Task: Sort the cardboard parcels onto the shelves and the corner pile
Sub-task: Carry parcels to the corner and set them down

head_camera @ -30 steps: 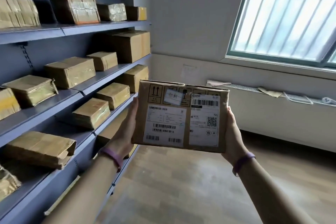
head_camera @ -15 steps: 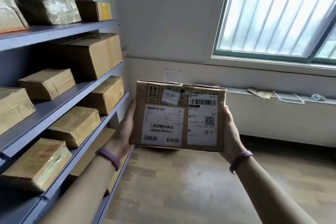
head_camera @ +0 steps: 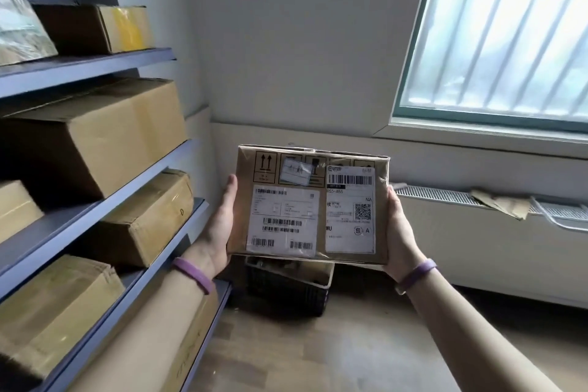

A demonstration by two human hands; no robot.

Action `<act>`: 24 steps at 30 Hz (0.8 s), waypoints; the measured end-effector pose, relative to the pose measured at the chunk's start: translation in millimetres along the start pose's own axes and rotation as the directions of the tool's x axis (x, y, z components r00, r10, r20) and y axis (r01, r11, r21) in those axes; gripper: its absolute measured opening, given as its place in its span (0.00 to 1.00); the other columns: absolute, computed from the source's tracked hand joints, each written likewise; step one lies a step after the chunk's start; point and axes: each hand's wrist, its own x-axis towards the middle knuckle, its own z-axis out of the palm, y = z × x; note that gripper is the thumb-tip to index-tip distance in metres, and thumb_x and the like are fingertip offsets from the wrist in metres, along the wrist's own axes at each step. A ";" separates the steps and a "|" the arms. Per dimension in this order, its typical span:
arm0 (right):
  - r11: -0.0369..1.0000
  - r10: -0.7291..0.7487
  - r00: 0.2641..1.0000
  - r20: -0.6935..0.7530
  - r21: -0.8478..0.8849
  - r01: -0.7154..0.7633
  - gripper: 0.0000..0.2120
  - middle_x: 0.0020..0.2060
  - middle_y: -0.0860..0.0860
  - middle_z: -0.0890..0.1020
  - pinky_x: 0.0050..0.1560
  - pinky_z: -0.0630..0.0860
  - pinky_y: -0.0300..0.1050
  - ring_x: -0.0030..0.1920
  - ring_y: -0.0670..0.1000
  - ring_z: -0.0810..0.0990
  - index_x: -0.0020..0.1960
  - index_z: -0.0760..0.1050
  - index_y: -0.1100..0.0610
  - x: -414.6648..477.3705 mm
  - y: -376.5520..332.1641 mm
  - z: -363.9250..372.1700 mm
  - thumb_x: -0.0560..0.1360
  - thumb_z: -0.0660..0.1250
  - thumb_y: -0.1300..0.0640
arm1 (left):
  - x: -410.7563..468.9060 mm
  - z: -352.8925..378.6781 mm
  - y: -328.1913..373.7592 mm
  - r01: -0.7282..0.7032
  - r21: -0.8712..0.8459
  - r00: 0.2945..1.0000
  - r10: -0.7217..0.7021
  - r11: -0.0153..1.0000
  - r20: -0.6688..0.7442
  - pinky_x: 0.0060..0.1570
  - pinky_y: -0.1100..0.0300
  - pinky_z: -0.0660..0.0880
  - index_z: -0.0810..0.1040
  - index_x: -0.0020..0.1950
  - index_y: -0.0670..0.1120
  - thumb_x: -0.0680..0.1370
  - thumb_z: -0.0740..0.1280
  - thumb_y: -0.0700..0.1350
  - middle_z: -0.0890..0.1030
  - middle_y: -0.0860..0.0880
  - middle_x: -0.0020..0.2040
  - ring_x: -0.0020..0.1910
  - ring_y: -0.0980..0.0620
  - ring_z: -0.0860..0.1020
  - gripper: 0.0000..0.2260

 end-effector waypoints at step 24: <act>0.988 0.141 0.967 -0.214 -0.026 -0.150 0.30 0.57 0.56 0.84 0.64 0.75 0.58 0.57 0.57 0.83 0.63 0.78 0.55 442.2 0.7 -20.3 0.79 0.51 0.34 | 485.6 32.6 -10.0 0.238 0.067 0.943 -0.247 0.969 0.222 0.66 0.39 0.71 0.75 0.69 0.60 0.70 0.49 0.80 0.82 0.50 0.63 0.63 0.45 0.79 0.38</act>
